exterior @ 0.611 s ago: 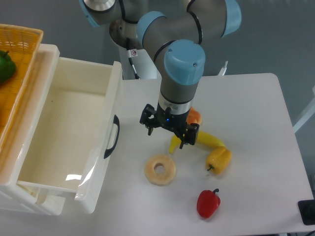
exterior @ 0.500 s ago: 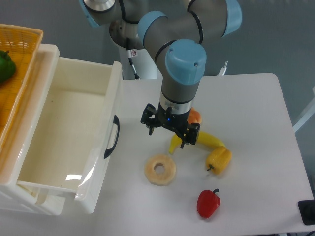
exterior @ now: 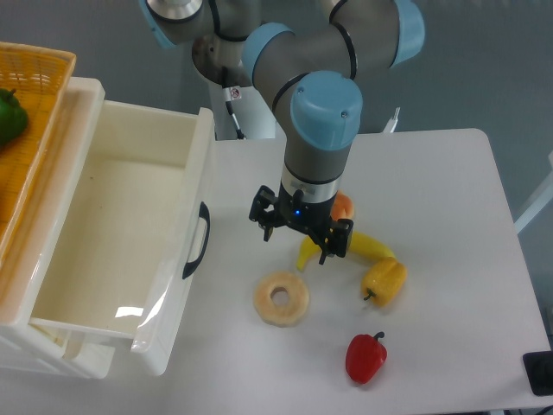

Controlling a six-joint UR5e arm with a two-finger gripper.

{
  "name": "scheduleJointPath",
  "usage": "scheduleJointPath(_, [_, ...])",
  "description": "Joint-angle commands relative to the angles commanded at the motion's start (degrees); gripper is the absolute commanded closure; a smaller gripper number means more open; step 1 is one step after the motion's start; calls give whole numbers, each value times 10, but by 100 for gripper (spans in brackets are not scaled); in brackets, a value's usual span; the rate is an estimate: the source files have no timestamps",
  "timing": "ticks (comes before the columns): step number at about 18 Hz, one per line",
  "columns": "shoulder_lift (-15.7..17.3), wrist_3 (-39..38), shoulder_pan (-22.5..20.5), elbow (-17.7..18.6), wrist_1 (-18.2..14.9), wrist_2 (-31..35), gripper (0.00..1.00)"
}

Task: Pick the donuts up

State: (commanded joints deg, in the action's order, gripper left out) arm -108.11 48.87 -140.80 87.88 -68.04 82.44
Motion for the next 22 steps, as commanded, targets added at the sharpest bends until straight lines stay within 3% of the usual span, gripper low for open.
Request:
scheduleJointPath(4, [-12,0,1,9,33,14,0])
scheduleJointPath(12, [-64,2,11,2,36,26,0])
scheduleJointPath(18, [-116,-1,12,6,63,27,0])
scheduleJointPath(22, [-130,-1,12,6,63,29,0])
